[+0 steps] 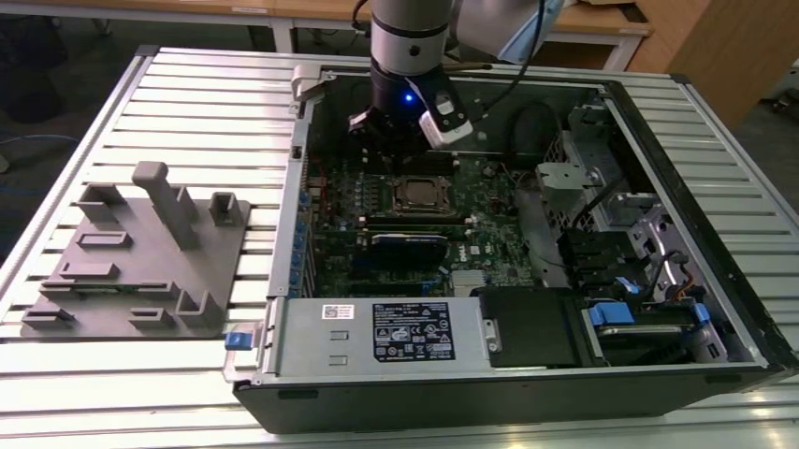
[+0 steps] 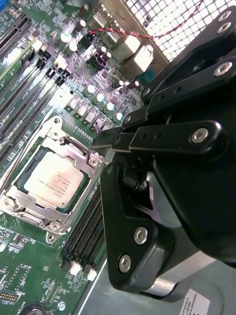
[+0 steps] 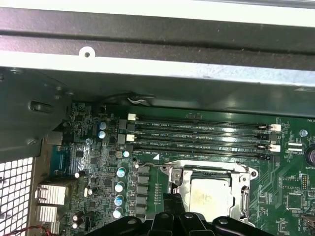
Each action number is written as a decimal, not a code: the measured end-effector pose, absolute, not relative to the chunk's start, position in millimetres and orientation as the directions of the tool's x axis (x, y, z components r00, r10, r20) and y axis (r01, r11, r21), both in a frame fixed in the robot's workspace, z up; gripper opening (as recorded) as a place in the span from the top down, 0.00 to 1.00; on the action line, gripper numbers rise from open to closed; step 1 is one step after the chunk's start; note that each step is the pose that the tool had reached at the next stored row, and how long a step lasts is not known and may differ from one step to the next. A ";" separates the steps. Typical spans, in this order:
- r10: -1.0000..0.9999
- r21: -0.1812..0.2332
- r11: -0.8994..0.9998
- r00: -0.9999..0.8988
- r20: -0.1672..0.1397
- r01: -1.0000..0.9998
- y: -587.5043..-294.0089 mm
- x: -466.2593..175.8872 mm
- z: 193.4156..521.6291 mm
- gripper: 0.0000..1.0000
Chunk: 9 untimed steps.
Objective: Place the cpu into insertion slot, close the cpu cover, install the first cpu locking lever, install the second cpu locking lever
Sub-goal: 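Install the first cpu locking lever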
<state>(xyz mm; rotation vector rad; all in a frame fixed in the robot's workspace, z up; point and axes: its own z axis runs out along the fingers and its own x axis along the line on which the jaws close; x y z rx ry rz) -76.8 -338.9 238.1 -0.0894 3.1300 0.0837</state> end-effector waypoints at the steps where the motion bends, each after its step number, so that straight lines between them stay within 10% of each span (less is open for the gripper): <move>1: -0.057 0.053 0.997 -0.998 -0.011 -0.057 -339.0 -77.1 238.1 0.90; 9: -0.057 0.053 0.997 -0.998 -0.011 -0.057 -339.0 -84.1 237.6 0.90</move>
